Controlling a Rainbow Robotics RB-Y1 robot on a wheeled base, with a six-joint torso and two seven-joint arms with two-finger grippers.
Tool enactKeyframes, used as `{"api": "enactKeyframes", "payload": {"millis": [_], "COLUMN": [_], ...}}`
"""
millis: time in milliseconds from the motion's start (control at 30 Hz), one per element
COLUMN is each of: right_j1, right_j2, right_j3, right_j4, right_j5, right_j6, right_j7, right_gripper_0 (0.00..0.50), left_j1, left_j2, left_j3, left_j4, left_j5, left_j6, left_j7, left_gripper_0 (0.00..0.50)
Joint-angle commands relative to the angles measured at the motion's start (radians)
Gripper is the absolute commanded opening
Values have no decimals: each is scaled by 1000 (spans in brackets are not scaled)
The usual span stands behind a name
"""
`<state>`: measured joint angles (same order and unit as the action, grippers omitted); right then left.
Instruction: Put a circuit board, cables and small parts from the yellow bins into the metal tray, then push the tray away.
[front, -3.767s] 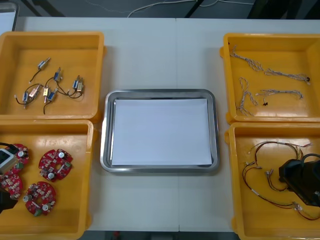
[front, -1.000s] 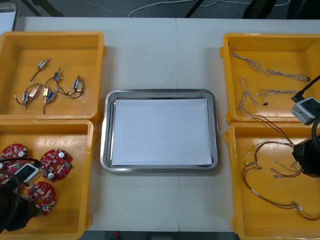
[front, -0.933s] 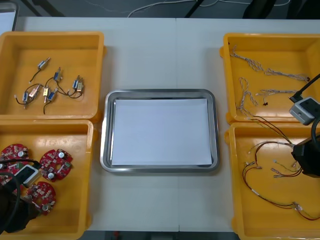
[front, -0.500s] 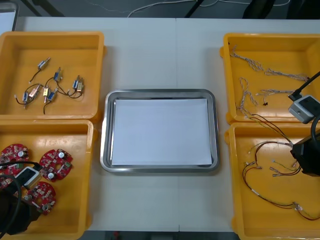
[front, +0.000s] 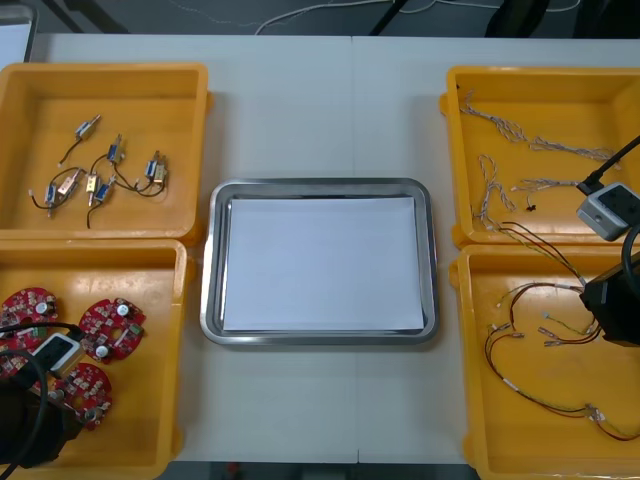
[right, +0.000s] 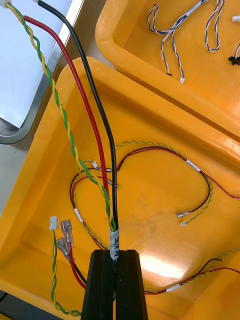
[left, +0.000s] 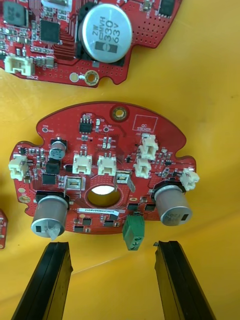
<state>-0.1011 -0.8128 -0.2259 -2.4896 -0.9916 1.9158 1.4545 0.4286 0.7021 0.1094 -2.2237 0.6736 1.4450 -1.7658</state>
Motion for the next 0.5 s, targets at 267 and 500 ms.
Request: {"api": "enactKeyframes", "payload": {"millis": [267,500], "right_j1": [-23,-23], "right_j2": [-37,-37], "right_j3": [-29,-29], "right_j4": [-29,-29], "right_j5": [-1,-1], "right_j6": [4,4], "right_j7": [17,17], "right_gripper_0": [0,0], "left_j1": [35,33], "left_j2": [-21,-21], "left_j3": [-7,-13], "left_j4": [-25,-25], "left_j5": [-29,-40], "left_j6": [-8,-3], "left_j7": [-118,-119], "left_gripper_0": [500,500]}}
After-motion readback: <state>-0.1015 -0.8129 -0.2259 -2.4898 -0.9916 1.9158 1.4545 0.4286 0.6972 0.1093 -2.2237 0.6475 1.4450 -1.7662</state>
